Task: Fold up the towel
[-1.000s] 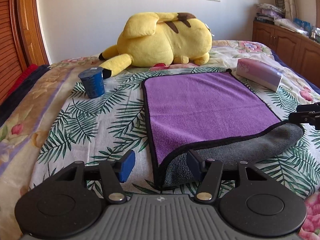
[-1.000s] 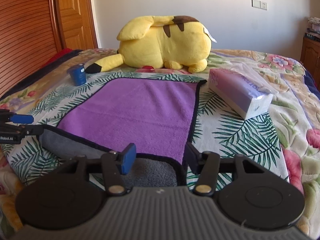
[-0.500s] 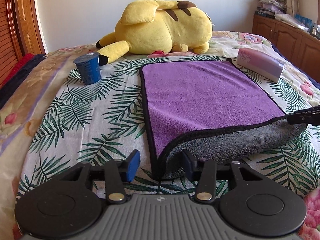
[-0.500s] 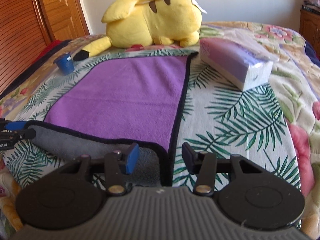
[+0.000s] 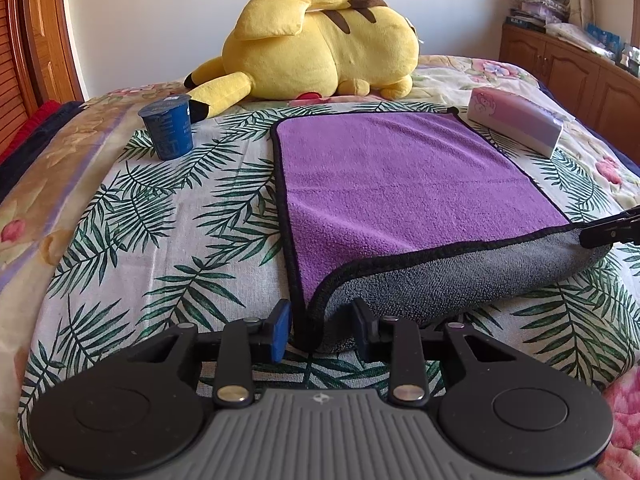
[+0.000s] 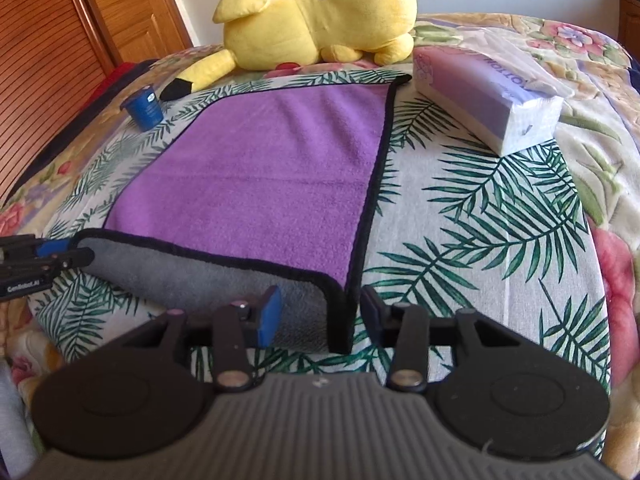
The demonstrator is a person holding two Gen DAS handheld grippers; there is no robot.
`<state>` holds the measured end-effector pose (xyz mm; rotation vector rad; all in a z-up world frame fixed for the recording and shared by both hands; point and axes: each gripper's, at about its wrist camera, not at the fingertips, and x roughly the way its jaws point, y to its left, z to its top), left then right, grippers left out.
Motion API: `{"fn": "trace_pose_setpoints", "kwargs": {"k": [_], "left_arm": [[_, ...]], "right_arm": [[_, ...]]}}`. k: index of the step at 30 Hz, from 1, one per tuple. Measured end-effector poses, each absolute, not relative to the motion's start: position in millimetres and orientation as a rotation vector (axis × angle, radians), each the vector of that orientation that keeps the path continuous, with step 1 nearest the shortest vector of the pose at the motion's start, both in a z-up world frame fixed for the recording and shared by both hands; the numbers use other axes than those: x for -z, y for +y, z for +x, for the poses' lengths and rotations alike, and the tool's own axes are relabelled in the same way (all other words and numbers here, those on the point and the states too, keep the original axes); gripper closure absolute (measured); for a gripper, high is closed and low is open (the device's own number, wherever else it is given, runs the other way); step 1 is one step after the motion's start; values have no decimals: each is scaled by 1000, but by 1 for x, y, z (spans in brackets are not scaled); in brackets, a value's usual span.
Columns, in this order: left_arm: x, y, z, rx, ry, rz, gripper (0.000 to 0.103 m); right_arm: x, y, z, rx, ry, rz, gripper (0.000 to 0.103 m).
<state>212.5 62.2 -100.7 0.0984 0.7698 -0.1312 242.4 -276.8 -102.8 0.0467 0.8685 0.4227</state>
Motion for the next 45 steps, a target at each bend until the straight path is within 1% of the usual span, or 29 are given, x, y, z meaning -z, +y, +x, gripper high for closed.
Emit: {"fn": "trace_pose_setpoints", "kwargs": {"k": [2, 5, 6, 7, 8, 10, 12, 19, 20, 31, 45], "left_arm": [[101, 63, 213, 131, 773, 95, 90], [101, 63, 213, 133, 776, 90, 92], [101, 63, 213, 137, 776, 87, 94], [101, 63, 212, 145, 776, 83, 101], [101, 63, 212, 153, 775, 80, 103], [100, 61, 211, 155, 766, 90, 103], [99, 59, 210, 158, 756, 93, 103], [87, 60, 207, 172, 705, 74, 103], [84, 60, 206, 173, 694, 74, 103], [62, 58, 202, 187, 594, 80, 103], [43, 57, 212, 217, 538, 86, 103]], "right_arm": [[103, -277, 243, -427, 881, 41, 73], [102, -277, 242, -431, 887, 38, 77], [101, -277, 241, -431, 887, 37, 79], [101, -277, 241, -432, 885, 37, 80], [100, -277, 241, -432, 883, 35, 81], [100, -277, 240, -436, 880, 32, 83], [99, -277, 240, -436, 873, 34, 90], [95, -276, 238, -441, 839, 33, 96], [94, -276, 238, -442, 829, 33, 99], [74, -277, 232, -448, 663, 48, 99], [59, -273, 231, -469, 553, 18, 99]]}}
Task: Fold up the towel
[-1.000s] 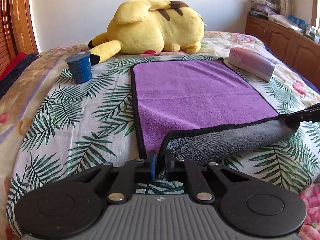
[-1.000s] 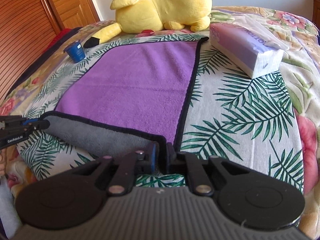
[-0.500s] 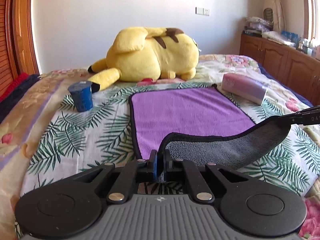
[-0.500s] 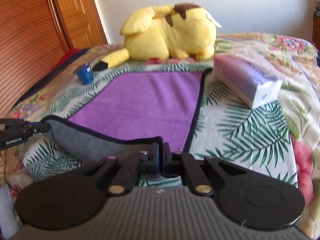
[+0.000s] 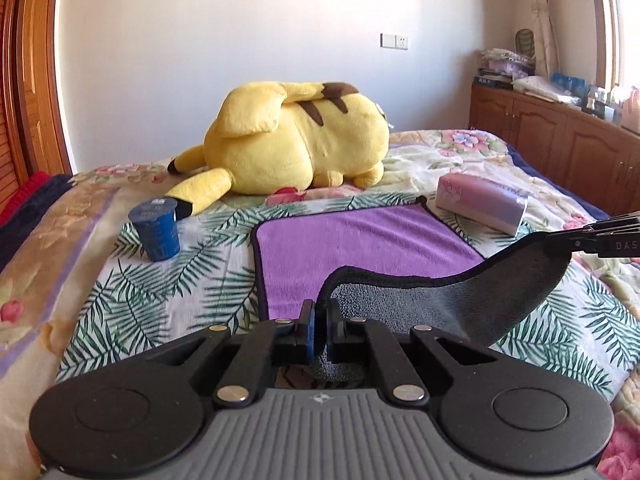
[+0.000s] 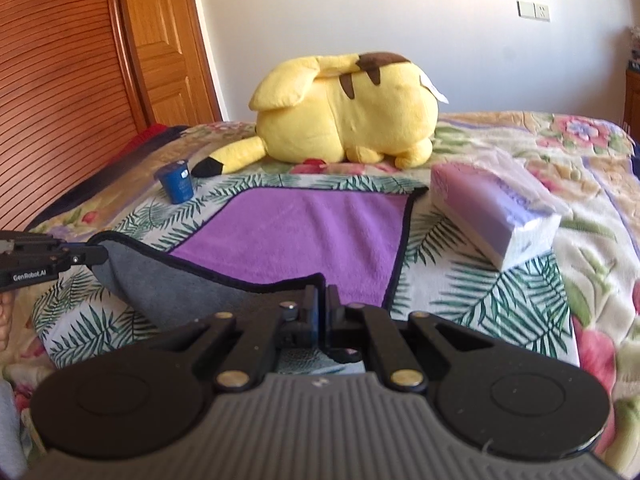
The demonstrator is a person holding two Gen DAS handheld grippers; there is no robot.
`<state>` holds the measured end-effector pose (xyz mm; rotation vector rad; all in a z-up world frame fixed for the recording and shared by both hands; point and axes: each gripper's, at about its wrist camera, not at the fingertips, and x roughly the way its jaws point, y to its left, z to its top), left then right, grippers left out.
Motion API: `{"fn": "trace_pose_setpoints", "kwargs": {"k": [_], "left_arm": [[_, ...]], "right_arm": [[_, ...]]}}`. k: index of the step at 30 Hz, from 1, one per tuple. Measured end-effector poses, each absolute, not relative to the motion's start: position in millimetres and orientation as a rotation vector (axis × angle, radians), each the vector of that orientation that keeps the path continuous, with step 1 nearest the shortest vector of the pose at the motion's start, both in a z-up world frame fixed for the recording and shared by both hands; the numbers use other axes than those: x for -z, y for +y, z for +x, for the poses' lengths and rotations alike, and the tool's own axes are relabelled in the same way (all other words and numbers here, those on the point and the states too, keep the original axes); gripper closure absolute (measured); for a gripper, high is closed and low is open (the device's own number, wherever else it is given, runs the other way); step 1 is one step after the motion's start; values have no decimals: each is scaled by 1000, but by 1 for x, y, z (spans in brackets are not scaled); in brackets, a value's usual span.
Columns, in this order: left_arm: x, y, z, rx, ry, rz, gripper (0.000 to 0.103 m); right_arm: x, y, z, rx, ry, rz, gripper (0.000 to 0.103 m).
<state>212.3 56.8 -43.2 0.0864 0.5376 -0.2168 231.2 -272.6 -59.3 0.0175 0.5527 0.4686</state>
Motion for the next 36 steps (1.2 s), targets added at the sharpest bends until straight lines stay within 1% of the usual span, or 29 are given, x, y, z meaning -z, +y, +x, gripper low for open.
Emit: {"fn": "trace_pose_setpoints", "kwargs": {"k": [22, 36], "left_arm": [[20, 53, 230, 233, 477, 118, 103], [-7, 57, 248, 240, 431, 163, 103]], "right_arm": [[34, -267, 242, -472, 425, -35, 99], [20, -258, 252, -446, 353, -112, 99]]}}
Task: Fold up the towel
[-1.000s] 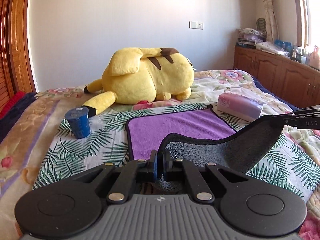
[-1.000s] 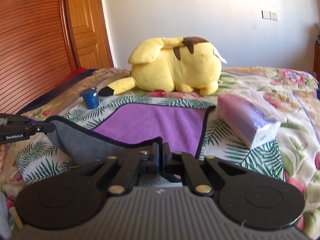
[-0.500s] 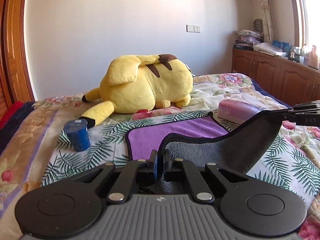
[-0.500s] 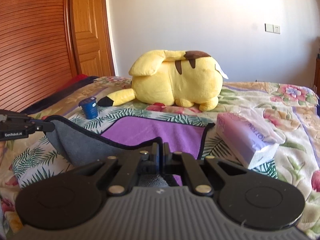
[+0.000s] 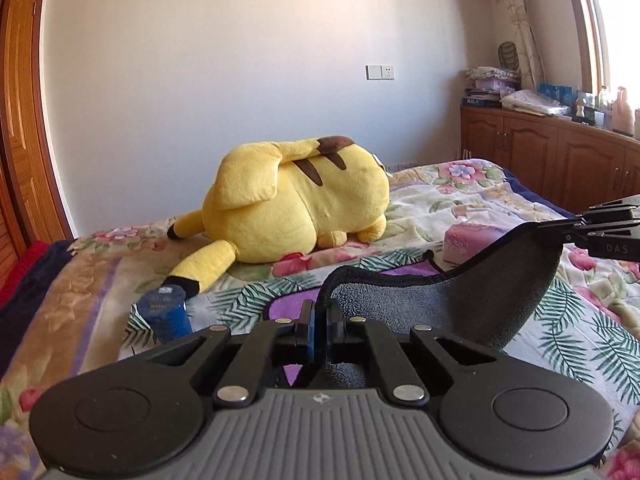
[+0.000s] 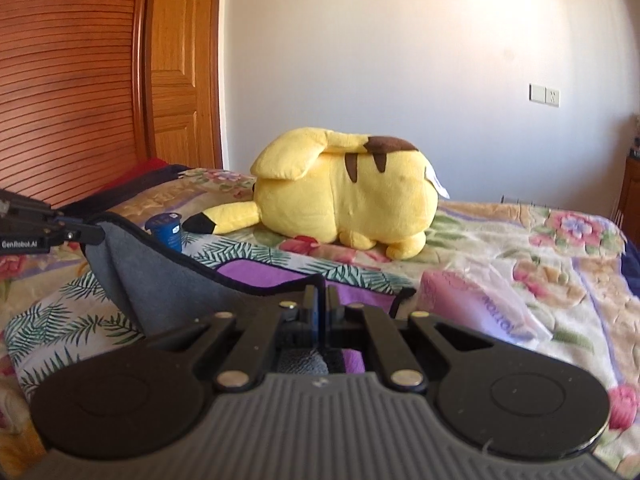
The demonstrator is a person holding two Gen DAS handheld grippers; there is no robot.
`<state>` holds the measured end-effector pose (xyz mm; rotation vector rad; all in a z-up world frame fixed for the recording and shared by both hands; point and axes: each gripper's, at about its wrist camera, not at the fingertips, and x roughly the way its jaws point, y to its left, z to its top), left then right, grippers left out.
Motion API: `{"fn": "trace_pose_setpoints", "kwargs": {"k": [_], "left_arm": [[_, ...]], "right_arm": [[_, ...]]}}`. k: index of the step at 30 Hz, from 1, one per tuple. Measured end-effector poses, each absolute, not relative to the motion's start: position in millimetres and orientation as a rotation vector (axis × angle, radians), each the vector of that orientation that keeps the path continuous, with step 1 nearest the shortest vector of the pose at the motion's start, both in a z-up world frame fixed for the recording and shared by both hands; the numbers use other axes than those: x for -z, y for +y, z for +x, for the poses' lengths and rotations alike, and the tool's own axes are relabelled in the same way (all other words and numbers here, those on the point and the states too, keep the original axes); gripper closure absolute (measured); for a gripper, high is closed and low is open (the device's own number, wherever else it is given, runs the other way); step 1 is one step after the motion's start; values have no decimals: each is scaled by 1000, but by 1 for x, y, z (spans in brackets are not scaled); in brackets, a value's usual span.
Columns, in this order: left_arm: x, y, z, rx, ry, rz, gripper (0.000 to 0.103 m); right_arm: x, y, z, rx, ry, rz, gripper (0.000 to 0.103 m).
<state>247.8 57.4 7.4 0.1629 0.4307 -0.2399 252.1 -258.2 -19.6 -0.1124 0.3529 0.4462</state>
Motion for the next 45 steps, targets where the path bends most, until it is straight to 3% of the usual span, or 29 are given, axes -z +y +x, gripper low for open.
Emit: {"fn": "trace_pose_setpoints", "kwargs": {"k": [22, 45], "left_arm": [[-23, 55, 304, 196, 371, 175, 103], [19, 59, 378, 116, 392, 178, 103]], "right_arm": [[6, -244, 306, -429, 297, -222, 100], [38, -234, 379, -343, 303, -296, 100]]}}
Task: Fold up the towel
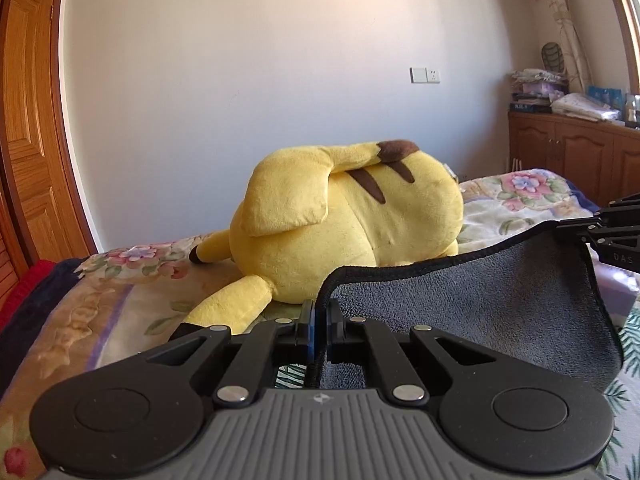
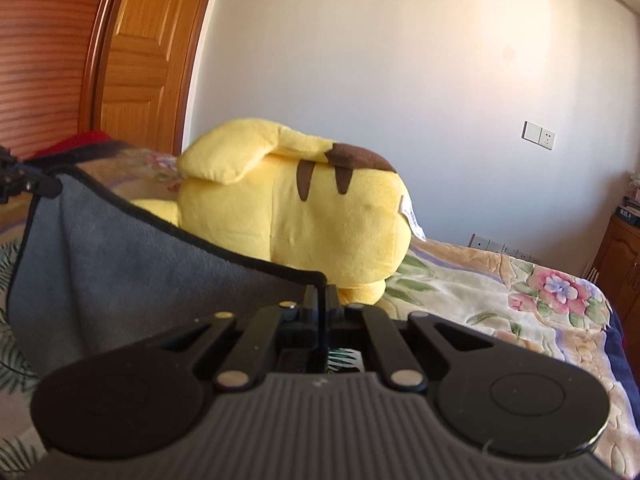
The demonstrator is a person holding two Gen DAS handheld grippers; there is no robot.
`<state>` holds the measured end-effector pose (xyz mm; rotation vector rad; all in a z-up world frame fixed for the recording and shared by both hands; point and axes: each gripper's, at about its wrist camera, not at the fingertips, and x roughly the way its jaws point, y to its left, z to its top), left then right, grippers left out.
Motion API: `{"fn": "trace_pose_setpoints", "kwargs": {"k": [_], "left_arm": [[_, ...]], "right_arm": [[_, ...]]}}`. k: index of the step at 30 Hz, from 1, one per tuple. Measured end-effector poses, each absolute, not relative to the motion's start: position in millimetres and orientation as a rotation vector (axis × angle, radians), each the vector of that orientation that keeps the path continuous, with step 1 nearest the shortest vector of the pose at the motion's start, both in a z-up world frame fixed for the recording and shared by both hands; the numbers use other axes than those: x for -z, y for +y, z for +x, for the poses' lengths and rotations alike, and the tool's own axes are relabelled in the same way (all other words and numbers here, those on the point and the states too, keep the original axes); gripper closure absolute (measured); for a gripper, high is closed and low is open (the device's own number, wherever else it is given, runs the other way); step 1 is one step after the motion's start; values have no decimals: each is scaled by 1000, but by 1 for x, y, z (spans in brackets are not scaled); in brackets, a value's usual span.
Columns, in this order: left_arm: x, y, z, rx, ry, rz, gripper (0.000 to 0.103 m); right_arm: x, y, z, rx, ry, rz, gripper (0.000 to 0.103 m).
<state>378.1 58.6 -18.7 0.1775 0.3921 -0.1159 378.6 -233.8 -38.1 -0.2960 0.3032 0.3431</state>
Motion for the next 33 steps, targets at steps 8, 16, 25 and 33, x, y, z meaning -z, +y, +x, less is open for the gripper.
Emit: {"fn": "trace_pose_setpoints", "kwargs": {"k": [8, 16, 25, 33], "left_arm": [[46, 52, 405, 115, 439, 169, 103], [79, 52, 427, 98, 509, 171, 103], [87, 46, 433, 94, 523, 205, 103], [86, 43, 416, 96, 546, 192, 83]], "right_arm": [[69, -233, 396, -323, 355, -297, 100], [101, -232, 411, -306, 415, -299, 100], [115, -232, 416, -306, 448, -304, 99], [109, -232, 407, -300, 483, -314, 85]]}}
